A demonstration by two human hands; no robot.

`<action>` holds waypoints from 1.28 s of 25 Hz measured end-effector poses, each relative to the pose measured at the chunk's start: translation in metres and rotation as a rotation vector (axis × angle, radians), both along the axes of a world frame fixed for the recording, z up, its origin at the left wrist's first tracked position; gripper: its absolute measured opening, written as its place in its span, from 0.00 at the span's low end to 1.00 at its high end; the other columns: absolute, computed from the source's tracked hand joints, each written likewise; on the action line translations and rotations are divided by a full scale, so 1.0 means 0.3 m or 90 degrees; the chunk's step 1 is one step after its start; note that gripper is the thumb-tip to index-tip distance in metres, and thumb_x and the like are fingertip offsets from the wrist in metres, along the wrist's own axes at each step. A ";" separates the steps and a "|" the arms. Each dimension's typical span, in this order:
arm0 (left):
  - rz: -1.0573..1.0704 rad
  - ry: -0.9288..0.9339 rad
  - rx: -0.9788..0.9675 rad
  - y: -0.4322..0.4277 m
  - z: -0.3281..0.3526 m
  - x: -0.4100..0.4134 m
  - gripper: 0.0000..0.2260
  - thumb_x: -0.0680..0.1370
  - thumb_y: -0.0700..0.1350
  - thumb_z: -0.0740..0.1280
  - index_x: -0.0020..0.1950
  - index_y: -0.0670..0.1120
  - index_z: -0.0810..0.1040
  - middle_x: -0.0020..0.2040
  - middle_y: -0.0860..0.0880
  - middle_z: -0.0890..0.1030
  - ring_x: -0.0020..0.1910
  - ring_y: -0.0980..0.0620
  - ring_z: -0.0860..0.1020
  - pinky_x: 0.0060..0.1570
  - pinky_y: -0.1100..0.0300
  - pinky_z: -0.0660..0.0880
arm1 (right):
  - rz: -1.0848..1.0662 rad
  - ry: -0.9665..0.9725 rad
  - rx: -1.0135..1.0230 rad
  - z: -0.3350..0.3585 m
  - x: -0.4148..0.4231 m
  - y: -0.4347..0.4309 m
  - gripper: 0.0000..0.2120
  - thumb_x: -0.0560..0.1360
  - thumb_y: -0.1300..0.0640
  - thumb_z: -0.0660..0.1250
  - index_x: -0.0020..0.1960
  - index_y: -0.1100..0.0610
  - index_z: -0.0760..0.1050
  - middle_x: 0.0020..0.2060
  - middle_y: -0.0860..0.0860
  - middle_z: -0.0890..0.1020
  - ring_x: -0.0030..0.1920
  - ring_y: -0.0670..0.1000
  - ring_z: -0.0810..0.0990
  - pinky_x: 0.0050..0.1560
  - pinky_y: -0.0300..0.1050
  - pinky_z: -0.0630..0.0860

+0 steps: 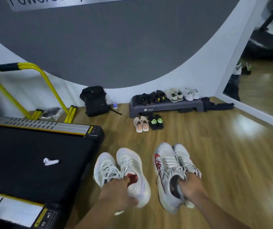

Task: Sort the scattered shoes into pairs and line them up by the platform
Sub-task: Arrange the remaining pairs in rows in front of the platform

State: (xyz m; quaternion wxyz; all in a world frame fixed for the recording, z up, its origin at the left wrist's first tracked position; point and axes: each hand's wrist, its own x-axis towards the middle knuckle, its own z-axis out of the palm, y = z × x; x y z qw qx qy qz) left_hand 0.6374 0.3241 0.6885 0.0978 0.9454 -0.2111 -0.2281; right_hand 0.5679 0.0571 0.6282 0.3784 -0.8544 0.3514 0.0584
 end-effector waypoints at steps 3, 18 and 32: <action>-0.002 0.015 0.015 -0.046 -0.025 0.143 0.36 0.62 0.70 0.65 0.68 0.59 0.67 0.60 0.56 0.79 0.59 0.52 0.77 0.48 0.60 0.70 | -0.005 0.011 0.015 -0.001 0.141 -0.045 0.05 0.71 0.57 0.64 0.45 0.54 0.78 0.42 0.52 0.82 0.47 0.58 0.80 0.45 0.44 0.74; -0.243 -0.005 -0.018 -0.526 -0.061 1.126 0.37 0.64 0.67 0.69 0.70 0.56 0.69 0.63 0.51 0.78 0.61 0.48 0.76 0.52 0.56 0.71 | -0.199 0.083 -0.114 0.123 0.763 -0.378 0.04 0.69 0.58 0.64 0.39 0.52 0.69 0.33 0.47 0.71 0.43 0.53 0.70 0.42 0.41 0.67; -0.232 -0.003 0.062 -1.283 -0.104 1.443 0.32 0.62 0.70 0.67 0.60 0.54 0.73 0.57 0.54 0.79 0.56 0.51 0.77 0.47 0.56 0.72 | -0.175 0.055 -0.041 -0.019 1.138 -1.104 0.03 0.71 0.56 0.63 0.44 0.53 0.74 0.46 0.54 0.83 0.44 0.54 0.77 0.42 0.41 0.70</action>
